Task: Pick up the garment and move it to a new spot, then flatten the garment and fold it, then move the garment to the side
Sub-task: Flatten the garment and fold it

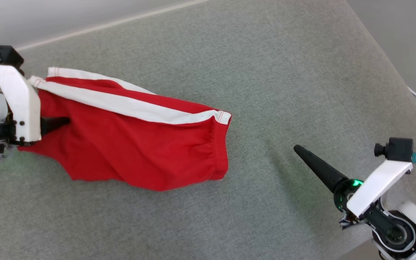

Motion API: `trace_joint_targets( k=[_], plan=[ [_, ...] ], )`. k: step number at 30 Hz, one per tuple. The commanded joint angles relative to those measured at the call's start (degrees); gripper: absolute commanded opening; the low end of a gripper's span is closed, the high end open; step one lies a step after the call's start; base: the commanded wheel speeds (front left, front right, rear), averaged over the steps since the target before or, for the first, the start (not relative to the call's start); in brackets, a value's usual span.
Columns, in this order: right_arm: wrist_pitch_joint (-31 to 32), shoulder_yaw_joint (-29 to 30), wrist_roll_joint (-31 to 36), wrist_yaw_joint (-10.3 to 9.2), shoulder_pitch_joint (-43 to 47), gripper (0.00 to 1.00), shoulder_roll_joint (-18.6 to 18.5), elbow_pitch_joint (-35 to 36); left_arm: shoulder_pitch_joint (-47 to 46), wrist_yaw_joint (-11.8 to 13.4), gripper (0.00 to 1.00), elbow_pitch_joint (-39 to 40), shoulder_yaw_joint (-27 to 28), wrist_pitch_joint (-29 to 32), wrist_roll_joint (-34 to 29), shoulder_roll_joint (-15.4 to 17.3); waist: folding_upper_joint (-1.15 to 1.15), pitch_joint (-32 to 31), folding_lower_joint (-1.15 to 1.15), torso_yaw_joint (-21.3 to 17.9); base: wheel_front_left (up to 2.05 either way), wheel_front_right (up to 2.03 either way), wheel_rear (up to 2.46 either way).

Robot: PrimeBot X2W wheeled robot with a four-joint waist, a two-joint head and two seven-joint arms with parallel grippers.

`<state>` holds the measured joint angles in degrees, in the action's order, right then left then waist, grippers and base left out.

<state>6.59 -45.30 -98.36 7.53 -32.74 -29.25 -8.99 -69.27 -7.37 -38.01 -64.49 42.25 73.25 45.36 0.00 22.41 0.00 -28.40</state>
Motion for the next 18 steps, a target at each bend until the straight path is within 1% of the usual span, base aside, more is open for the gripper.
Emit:
trace_joint_targets(
  k=[1,4,5,6,7,8,11,13,18],
  plan=[
    [-0.14,0.26,-0.32,-0.10,0.72,1.00,-0.43,0.13,1.91,-0.18,1.00,0.33,-0.46,0.88,0.63,-0.61,0.00,-0.01,0.00,-0.15,0.00,0.00,0.00],
    [-0.56,0.81,-0.21,-0.10,2.22,1.00,-0.54,-0.14,1.96,-0.18,1.00,1.08,-0.78,2.39,2.02,-0.27,0.00,-0.29,0.00,-0.28,0.00,0.00,0.00],
    [-0.60,0.94,-0.14,-0.10,2.62,1.00,-0.42,-0.18,1.85,-0.18,0.98,1.08,-0.95,2.81,1.89,-0.04,0.00,-0.37,0.00,-0.30,0.00,0.00,0.00],
    [-0.56,1.05,-0.11,-0.10,2.86,1.00,-0.23,-0.20,1.66,-0.18,0.41,0.79,-1.24,2.86,1.22,0.23,0.00,-0.42,0.00,-0.31,0.00,0.00,0.00],
    [-0.54,1.22,0.00,-0.10,2.96,1.00,-0.01,-0.21,1.51,-0.18,0.13,0.38,-1.70,2.59,0.33,0.44,0.00,-0.46,0.00,-0.33,0.00,0.00,0.00],
    [-0.55,1.35,0.19,-0.10,3.13,1.00,0.20,-0.31,1.58,-0.17,0.00,-0.09,-2.23,2.73,-0.21,0.66,0.00,-0.57,0.00,-0.30,0.00,0.00,0.00],
    [-0.23,1.47,0.77,-0.10,3.45,1.00,0.63,-0.91,2.32,-0.17,0.00,-0.42,-2.99,2.33,-0.63,0.23,0.00,-1.29,0.00,0.28,0.00,0.00,0.00],
    [-0.24,1.84,0.87,-0.10,3.59,1.00,0.56,-1.27,2.93,-0.17,0.00,-0.71,-2.70,1.50,0.32,-0.46,0.00,-2.27,0.00,1.13,0.00,0.00,0.00],
    [0.23,2.56,0.91,-0.10,4.46,1.00,-0.09,-2.02,3.73,-0.17,0.00,0.12,-3.15,1.48,1.78,-1.89,0.00,-6.09,0.00,4.20,0.00,0.00,0.00]
  ],
)
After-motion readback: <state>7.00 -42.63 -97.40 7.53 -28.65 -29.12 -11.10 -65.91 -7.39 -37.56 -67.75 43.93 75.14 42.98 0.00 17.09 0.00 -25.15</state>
